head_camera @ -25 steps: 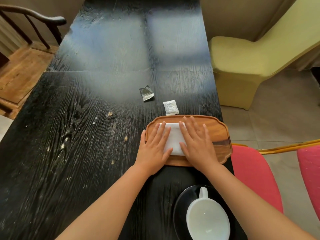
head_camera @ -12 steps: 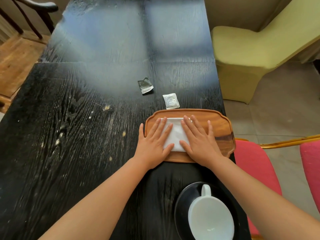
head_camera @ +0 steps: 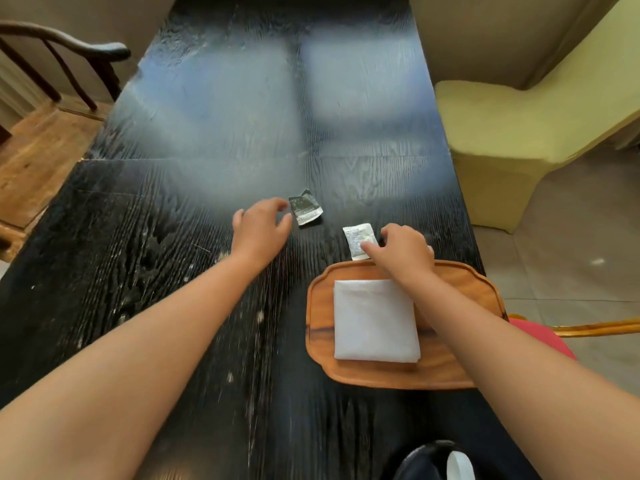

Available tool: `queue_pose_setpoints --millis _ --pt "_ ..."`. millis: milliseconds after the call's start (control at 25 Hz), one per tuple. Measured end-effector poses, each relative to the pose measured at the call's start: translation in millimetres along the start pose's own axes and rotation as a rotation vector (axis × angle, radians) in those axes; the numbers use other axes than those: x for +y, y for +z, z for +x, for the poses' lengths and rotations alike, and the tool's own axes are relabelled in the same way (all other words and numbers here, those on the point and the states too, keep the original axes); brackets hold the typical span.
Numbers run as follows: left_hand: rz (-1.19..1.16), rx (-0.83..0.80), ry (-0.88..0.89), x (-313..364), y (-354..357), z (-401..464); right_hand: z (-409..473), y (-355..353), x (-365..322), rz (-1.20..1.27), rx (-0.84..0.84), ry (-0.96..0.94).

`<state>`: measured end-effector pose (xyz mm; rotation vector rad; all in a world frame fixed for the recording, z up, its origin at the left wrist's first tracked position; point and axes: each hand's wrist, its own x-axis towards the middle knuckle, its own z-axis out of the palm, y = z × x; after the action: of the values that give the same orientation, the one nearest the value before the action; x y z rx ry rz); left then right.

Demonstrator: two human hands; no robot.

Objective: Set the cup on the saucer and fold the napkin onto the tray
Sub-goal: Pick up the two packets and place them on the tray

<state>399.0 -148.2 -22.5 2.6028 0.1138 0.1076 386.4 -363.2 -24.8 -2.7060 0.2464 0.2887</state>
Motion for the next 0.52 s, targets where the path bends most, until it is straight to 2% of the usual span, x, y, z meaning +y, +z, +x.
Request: queue_pose_setpoints --millis 80,240,400,520 --pt "-0.001 -0.055 -0.064 -7 7 30 11 7 -9 -0.046 0.027 0.039" --pt "0.058 -0.215 -0.064 -8 31 61 18 15 -16 -0.105 0.057 0.083" --pt "-0.035 -0.089 -0.096 -7 44 61 19 14 -14 0.097 0.001 0.15" --pt "-0.348 -0.04 -0.27 -7 36 41 15 5 -12 0.29 0.046 0.12"
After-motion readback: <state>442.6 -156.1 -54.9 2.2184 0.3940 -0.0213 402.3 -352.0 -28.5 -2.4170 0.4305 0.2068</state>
